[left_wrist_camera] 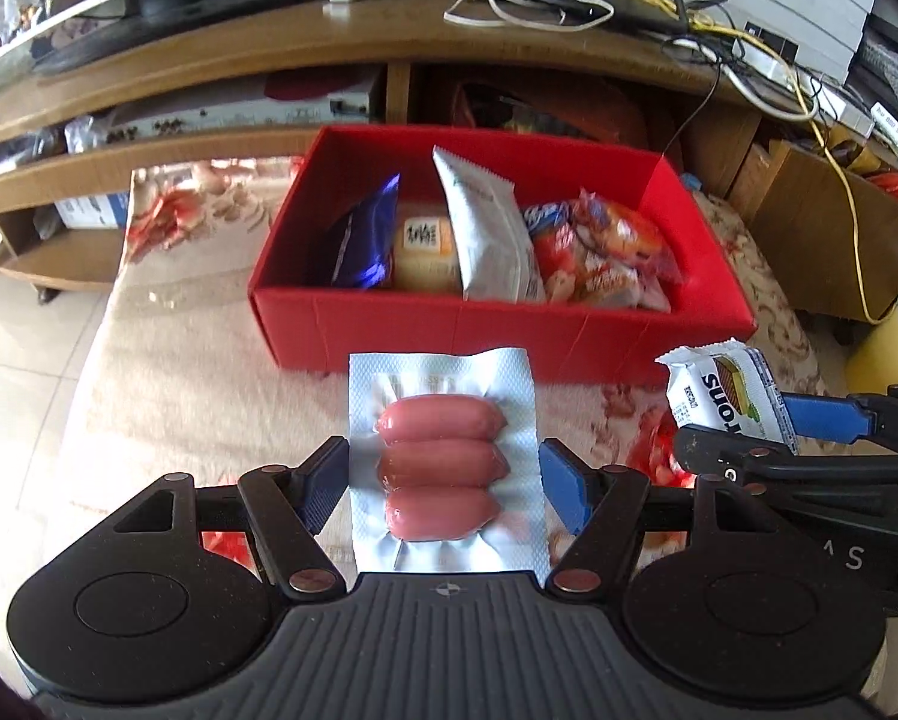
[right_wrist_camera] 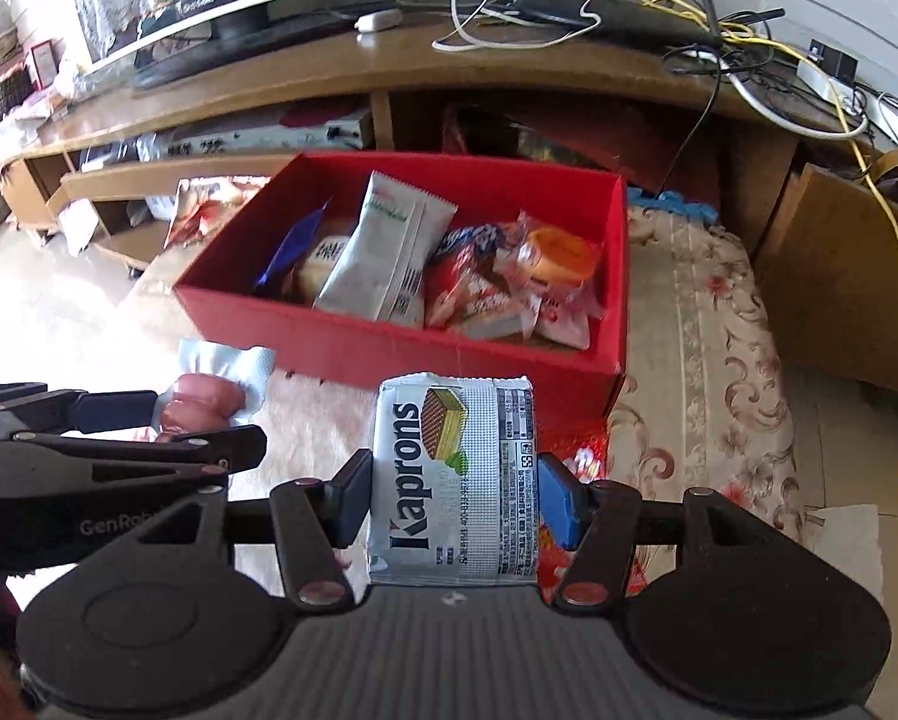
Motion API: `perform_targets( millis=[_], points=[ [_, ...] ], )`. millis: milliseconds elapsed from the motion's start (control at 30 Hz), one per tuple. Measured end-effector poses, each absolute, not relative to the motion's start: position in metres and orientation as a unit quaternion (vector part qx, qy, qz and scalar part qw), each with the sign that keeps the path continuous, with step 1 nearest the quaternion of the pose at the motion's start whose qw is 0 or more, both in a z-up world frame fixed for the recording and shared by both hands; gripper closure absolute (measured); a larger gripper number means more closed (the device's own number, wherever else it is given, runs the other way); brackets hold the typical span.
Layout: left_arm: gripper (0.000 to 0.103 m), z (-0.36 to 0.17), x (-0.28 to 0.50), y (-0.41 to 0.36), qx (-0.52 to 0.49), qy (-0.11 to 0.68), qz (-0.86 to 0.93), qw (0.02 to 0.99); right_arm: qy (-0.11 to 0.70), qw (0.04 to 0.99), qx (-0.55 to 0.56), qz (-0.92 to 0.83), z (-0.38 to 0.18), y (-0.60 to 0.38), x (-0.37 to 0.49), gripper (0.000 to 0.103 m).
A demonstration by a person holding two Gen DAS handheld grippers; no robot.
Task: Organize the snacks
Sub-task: 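Carry the sausage pack and Kaprons wafer over the red box and lower them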
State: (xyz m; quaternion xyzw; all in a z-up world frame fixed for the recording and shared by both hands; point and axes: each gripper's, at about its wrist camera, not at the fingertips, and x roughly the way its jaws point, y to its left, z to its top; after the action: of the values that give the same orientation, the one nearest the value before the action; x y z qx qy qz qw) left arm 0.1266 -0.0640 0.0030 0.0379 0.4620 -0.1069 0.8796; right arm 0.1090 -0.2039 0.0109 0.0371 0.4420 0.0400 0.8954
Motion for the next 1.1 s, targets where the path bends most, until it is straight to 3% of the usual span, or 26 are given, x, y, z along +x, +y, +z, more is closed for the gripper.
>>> perform_targets(
  millis=[533,1100],
  points=[
    [0.029,0.032,0.183,-0.090,0.051,0.416,-0.101,0.902,0.410,0.910,0.066,0.019,0.038,-0.231,0.171,0.049],
    [0.030,0.003,0.250,-0.098,0.050,0.451,-0.079,0.888,0.441,0.894,0.070,0.021,0.002,-0.239,0.244,0.049]
  ],
)
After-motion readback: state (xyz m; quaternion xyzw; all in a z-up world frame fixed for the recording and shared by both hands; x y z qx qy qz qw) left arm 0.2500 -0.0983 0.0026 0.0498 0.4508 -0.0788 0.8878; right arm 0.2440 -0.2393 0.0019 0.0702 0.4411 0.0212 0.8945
